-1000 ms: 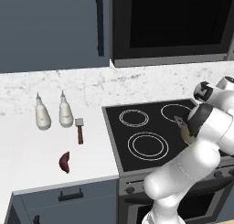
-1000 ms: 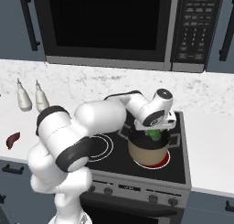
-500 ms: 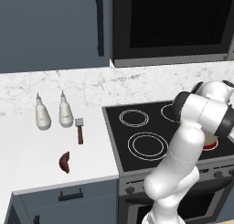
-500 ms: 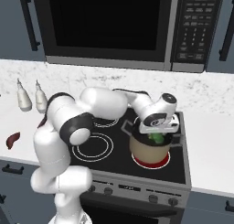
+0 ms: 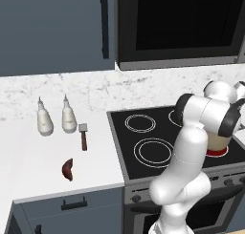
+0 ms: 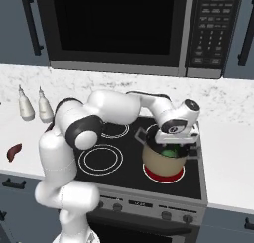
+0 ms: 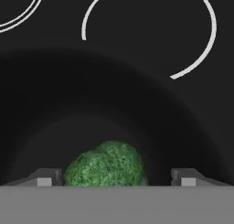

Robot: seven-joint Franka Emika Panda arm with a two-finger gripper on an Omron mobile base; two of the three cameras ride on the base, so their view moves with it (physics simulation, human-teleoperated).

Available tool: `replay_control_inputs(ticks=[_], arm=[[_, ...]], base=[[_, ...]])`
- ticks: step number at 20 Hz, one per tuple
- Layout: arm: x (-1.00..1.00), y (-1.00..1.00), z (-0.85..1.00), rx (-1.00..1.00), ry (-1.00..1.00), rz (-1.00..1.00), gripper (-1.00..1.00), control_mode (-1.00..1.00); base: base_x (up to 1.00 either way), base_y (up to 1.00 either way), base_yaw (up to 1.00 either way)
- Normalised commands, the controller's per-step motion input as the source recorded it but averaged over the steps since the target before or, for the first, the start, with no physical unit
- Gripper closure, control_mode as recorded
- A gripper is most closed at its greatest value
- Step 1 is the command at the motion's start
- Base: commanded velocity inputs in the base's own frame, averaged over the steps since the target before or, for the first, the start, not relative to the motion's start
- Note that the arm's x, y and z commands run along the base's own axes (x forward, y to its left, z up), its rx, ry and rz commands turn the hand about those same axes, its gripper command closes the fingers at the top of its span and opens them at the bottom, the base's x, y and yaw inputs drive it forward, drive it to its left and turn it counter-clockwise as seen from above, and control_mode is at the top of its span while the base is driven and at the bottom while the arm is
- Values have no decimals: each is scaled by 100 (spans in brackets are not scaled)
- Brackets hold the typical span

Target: Put the potato and broccoli in the pot. Retrieve the spatula and lightly stir the vegetables in the pot.

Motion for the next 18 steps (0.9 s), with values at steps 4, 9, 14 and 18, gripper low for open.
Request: replay_control_inputs(ticks=[4,9,14,18], arm=[[-15,19,38,0,0,-3,-100,-100],[-57,40,64,0,0,-2,-100,-100],[-97,86,13,-9,-6,0,-100,-100],[-100,100,3,-17,-11,0,-100,-100]], base=[[0,0,0],[0,0,0],[0,0,0],[0,0,0]])
